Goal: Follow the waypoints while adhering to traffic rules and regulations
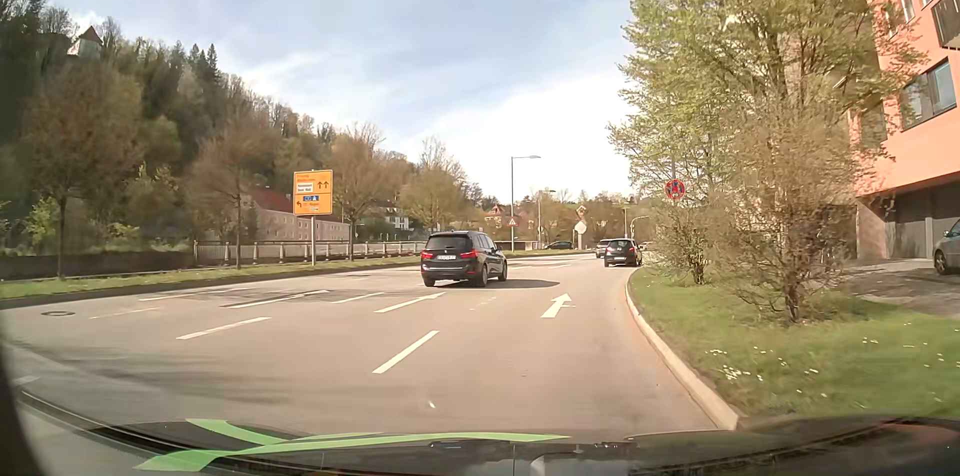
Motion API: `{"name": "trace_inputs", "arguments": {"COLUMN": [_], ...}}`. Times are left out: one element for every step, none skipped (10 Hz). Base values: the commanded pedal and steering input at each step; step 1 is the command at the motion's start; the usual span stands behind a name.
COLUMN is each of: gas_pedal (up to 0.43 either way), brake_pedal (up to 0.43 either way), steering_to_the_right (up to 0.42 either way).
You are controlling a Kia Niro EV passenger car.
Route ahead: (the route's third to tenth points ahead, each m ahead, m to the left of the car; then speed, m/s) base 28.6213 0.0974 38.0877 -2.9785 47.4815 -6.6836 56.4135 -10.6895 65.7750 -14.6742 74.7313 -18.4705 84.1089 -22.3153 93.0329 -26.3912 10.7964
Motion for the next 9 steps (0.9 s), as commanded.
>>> {"name": "trace_inputs", "arguments": {"gas_pedal": [0.110,0.110,0.110,0.110,0.110,0.110,0.110,0.110,0.110], "brake_pedal": [0.000,0.000,0.000,0.000,0.000,0.000,0.000,0.000,0.000], "steering_to_the_right": [0.040,0.041,0.040,0.040,0.041,0.042,0.044,0.045,0.046]}}
